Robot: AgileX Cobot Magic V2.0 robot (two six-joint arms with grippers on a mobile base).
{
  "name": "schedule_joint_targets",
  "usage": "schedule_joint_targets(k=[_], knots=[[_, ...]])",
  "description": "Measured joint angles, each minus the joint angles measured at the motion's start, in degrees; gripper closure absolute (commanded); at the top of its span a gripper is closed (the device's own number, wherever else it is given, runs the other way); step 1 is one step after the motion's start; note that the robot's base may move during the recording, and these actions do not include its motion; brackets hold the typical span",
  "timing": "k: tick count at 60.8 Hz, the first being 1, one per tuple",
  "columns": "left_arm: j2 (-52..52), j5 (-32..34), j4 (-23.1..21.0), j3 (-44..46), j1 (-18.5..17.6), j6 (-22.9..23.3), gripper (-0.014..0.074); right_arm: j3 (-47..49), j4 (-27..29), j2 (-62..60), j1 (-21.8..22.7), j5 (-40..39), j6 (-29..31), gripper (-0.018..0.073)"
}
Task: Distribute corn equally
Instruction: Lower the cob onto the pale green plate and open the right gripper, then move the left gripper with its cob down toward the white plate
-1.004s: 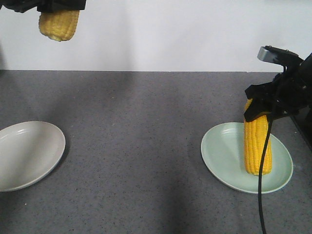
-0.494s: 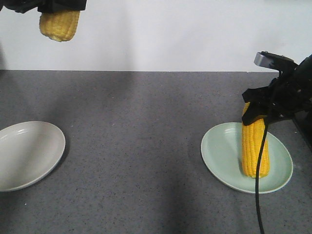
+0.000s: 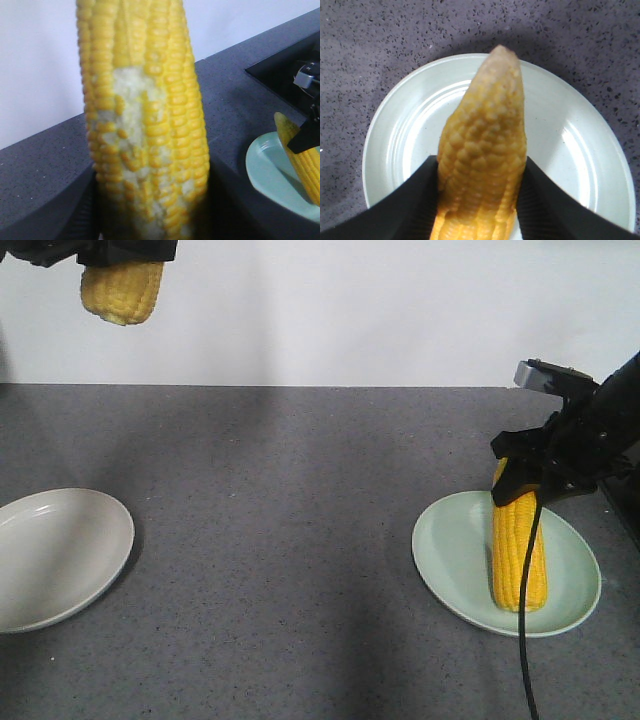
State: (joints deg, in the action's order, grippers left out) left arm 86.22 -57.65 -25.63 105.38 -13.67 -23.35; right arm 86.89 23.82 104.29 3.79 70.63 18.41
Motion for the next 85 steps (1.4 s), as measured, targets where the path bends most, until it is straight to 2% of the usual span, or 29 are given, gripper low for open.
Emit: schedule_joint_targets(k=[18, 26, 51, 85], knots=[[0.0, 0.0, 0.0, 0.0, 0.0, 0.0, 0.0468, 0.0, 0.0, 0.0, 0.0, 0.0, 0.0, 0.0045], [0.0, 0.0, 0.0, 0.0, 0.0, 0.0, 0.0468, 0.0, -0.1, 0.0, 0.0, 0.0, 0.0, -0.0015], [0.0, 0.0, 0.0, 0.0, 0.0, 0.0, 0.0468, 0.0, -0.9, -4.9, 0.0, -0.1, 0.7, -0.0018], [0.0, -1.3, 0.1, 0.0, 0.0, 0.0, 0.0468, 0.0, -0.8, -31.4, 0.0, 1.4, 1.9, -0.0018]])
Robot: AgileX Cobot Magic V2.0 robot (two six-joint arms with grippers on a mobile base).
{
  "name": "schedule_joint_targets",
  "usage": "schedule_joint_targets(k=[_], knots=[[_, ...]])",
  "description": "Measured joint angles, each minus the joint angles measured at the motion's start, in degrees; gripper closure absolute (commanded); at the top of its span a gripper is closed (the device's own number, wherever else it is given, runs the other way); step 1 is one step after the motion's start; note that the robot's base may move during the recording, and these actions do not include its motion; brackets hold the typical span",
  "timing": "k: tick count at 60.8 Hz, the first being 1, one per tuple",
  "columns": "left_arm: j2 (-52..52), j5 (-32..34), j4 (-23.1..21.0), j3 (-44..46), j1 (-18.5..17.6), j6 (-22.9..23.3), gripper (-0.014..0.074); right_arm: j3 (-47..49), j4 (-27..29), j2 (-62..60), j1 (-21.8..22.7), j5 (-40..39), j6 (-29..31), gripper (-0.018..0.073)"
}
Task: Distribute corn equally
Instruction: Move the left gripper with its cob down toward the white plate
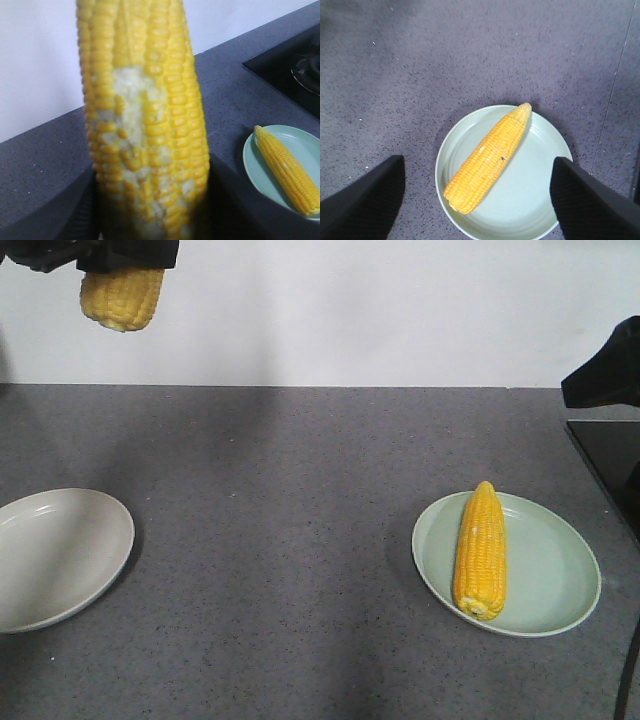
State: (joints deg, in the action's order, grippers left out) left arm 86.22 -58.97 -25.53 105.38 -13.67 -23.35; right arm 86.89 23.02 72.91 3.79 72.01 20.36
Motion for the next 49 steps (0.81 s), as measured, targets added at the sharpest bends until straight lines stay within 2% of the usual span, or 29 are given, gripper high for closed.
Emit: schedule_joint_targets(k=[6, 14, 22, 30, 40, 49], knots=[[0.0, -1.3, 1.1, 0.0, 0.0, 0.0, 0.0468, 0.0, 0.0, -1.6, 0.0, 0.3, 0.0, -0.0018], [0.0, -6.2, 5.6, 0.0, 0.0, 0.0, 0.0468, 0.0, -0.1, -1.6, 0.0, 0.3, 0.0, -0.0018], [0.2, -12.7, 12.0, 0.0, 0.0, 0.7, 0.0468, 0.0, -0.1, -1.5, 0.0, 0.3, 0.0, -0.0018], [0.5, -13.4, 19.2, -1.9, 0.0, 4.6, 0.0468, 0.0, -0.1, -1.6, 0.0, 0.3, 0.0, -0.0014], [0.6, -13.4, 26.1, -9.7, 0.0, 7.1, 0.0468, 0.0, -0.1, -1.6, 0.0, 0.3, 0.0, -0.0005], [1.0, -12.3, 28.7, -19.6, 0.2, 8.4, 0.0468, 0.0, -0.1, -1.6, 0.0, 0.3, 0.0, -0.0001]])
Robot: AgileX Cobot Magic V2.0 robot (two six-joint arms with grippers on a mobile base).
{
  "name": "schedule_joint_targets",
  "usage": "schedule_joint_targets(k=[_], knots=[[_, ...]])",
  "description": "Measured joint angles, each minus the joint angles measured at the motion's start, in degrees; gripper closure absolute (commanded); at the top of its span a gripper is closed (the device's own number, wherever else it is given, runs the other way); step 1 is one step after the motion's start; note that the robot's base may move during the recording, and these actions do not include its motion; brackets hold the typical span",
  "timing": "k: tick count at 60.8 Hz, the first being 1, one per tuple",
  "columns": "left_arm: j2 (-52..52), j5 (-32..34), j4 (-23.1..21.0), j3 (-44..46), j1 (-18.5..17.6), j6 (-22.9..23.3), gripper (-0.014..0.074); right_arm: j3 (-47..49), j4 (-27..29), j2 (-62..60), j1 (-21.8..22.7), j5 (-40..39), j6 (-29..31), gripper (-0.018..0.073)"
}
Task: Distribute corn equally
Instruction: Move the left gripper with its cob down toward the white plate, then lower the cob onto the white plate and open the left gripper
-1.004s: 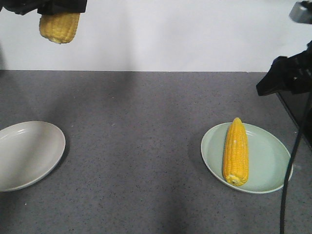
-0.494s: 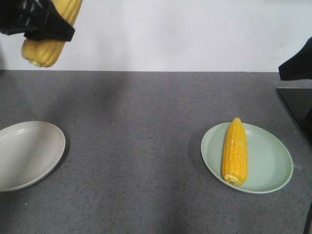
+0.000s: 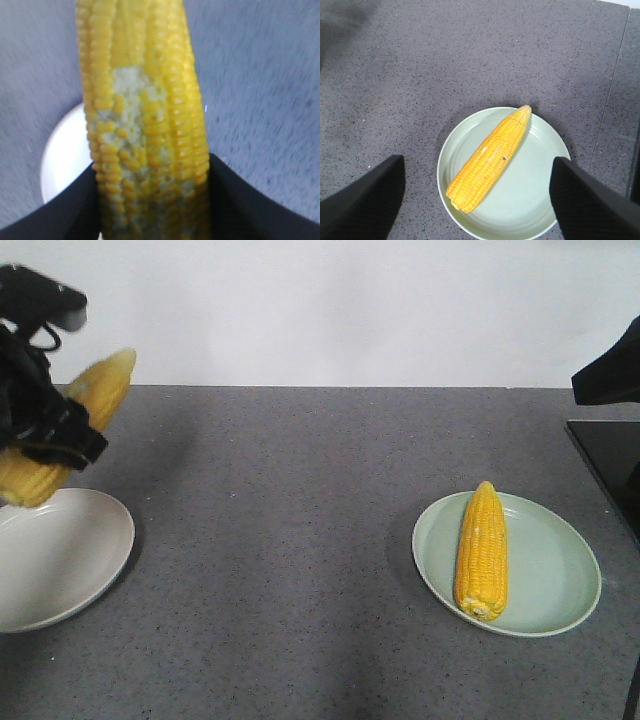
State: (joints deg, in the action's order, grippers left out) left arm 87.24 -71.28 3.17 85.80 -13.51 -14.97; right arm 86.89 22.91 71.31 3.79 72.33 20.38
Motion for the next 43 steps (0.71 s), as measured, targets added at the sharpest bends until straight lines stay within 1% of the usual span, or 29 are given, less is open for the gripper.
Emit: schedule_joint_targets(k=[4, 9, 15, 22, 29, 35, 40, 43], knots=[[0.0, 2.6, 0.0, -3.8, 0.5, 1.2, 0.0468, 0.0, 0.0, 0.0, 0.0, 0.0, 0.0, -0.0001], [0.0, 6.5, 0.2, -9.0, 1.9, 3.3, 0.0468, 0.0, 0.0, 0.0, 0.0, 0.0, 0.0, -0.0001], [0.0, 10.6, 0.5, -14.2, 3.6, 4.7, 0.0468, 0.0, 0.0, 0.0, 0.0, 0.0, 0.0, -0.0001], [0.0, 13.5, 0.5, -18.6, 5.4, 5.6, 0.0467, 0.0, 0.0, 0.0, 0.0, 0.0, 0.0, -0.0001], [0.0, 15.4, 0.6, -20.6, 7.0, 6.5, 0.0456, 0.0, 0.0, 0.0, 0.0, 0.0, 0.0, -0.0001], [0.0, 16.4, 0.6, -20.8, 7.9, 7.5, 0.0421, 0.0, 0.0, 0.0, 0.0, 0.0, 0.0, -0.0001], [0.0, 16.7, 0.6, -20.8, 8.3, 7.9, 0.0356, 0.0, 0.0, 0.0, 0.0, 0.0, 0.0, 0.0000], [0.0, 16.7, 0.6, -20.8, 8.4, 8.0, 0.0299, 0.0, 0.0, 0.0, 0.0, 0.0, 0.0, 0.0000]])
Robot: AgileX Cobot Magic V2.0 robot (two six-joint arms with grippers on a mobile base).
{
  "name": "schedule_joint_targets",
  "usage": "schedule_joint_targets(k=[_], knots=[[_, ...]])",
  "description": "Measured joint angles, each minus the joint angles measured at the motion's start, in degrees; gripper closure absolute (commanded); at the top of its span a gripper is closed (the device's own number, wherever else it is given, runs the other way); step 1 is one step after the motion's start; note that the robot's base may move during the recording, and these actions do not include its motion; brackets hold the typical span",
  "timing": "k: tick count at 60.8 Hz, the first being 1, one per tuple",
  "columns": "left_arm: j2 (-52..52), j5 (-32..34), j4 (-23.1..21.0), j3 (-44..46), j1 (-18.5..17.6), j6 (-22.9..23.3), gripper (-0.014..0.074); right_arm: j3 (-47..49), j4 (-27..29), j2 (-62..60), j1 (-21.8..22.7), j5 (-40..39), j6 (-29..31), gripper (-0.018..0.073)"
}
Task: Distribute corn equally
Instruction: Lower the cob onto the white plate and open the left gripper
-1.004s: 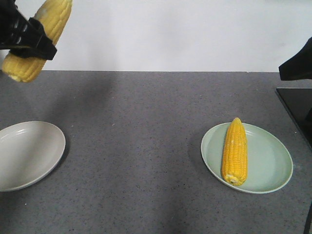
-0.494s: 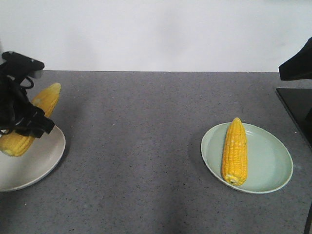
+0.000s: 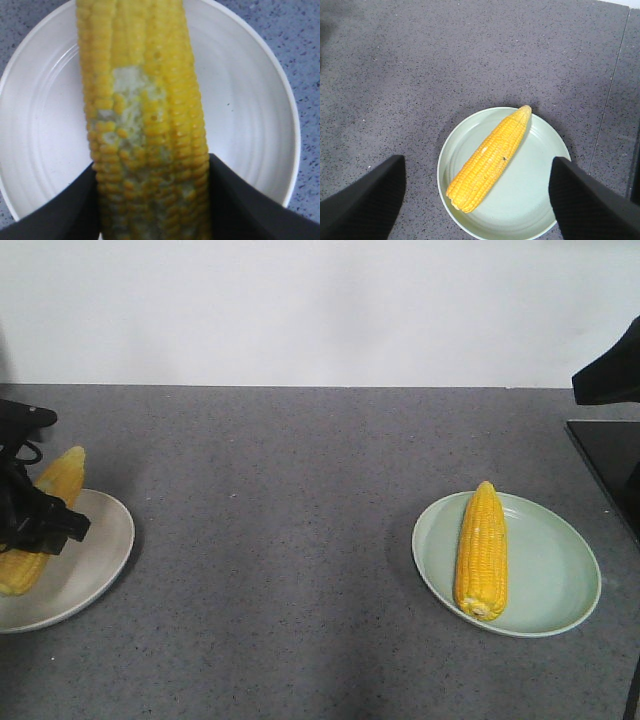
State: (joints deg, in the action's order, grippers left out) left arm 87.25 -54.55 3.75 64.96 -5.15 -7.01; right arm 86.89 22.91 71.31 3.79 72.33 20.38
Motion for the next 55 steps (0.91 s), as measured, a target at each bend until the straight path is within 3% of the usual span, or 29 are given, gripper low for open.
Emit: schedule_joint_targets(k=[13, 21, 37, 55], knots=[[0.0, 0.0, 0.0, 0.0, 0.1, 0.1, 0.0044, 0.0, 0.0, 0.0, 0.0, 0.0, 0.0, 0.0000], [0.0, 0.2, 0.0, 0.0, 0.1, 0.1, -0.0041, 0.0, 0.0, 0.0, 0.0, 0.0, 0.0, 0.0000], [0.0, 1.8, 0.0, 0.0, 0.1, 0.1, -0.0024, 0.0, 0.0, 0.0, 0.0, 0.0, 0.0, 0.0000], [-4.9, 9.1, -1.5, 0.0, 0.1, -1.8, 0.0010, 0.0, 0.0, 0.0, 0.0, 0.0, 0.0, 0.0000]])
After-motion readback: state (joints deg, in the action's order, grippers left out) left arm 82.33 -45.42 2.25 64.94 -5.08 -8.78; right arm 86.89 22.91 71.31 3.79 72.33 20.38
